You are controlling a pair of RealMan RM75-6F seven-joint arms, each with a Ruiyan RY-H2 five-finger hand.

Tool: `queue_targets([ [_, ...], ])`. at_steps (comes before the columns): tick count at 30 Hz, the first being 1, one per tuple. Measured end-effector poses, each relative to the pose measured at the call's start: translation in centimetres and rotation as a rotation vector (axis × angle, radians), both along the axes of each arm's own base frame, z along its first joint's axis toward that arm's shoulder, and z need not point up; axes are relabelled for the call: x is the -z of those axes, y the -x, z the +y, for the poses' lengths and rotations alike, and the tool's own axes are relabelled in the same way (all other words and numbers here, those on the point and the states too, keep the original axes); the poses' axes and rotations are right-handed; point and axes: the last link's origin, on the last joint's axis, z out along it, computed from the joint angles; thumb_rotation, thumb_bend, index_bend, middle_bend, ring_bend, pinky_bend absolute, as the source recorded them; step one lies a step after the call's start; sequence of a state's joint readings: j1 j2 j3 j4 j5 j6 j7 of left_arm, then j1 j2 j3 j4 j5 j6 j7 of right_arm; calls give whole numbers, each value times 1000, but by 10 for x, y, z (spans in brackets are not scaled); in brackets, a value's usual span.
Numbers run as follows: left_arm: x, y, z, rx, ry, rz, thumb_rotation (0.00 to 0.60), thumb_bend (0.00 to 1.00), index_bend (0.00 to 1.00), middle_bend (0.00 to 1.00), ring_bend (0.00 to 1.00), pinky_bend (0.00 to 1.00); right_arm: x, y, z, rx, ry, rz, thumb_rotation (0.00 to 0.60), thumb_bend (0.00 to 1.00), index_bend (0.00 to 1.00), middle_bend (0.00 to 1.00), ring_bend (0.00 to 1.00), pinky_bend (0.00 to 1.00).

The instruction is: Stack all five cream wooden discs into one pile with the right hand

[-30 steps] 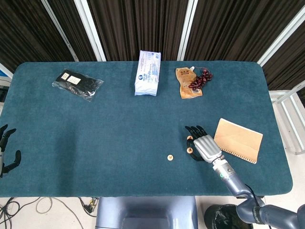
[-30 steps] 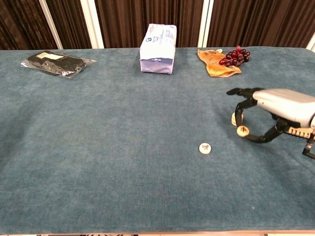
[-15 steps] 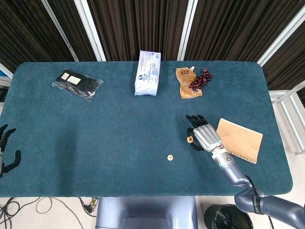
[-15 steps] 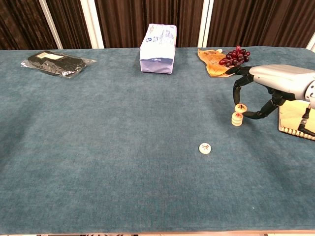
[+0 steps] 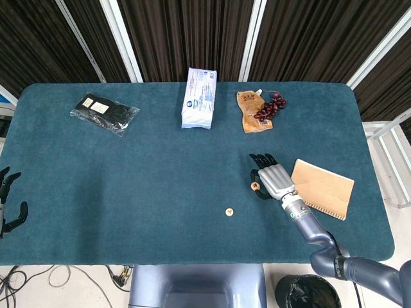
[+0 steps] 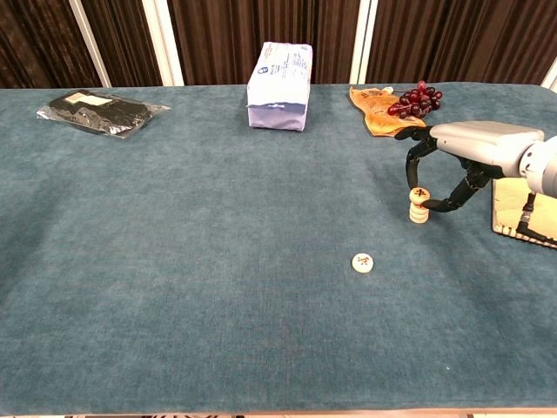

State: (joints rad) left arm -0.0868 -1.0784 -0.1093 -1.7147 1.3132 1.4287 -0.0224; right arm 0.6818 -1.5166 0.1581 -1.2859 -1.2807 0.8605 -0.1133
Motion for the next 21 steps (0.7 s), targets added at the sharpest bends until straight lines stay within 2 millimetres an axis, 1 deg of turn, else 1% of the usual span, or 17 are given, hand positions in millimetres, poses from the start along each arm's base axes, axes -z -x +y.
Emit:
queue_targets([
  [11,0,0,0,0,1,1,600,483,158,0,0,0,0,5,-4,8,9,22,600,405,553,0,0,0],
  [21,0,0,0,0,1,0,600,483,158,0,0,0,2,6,-4,14,6,19,600,405,554,0,0,0],
])
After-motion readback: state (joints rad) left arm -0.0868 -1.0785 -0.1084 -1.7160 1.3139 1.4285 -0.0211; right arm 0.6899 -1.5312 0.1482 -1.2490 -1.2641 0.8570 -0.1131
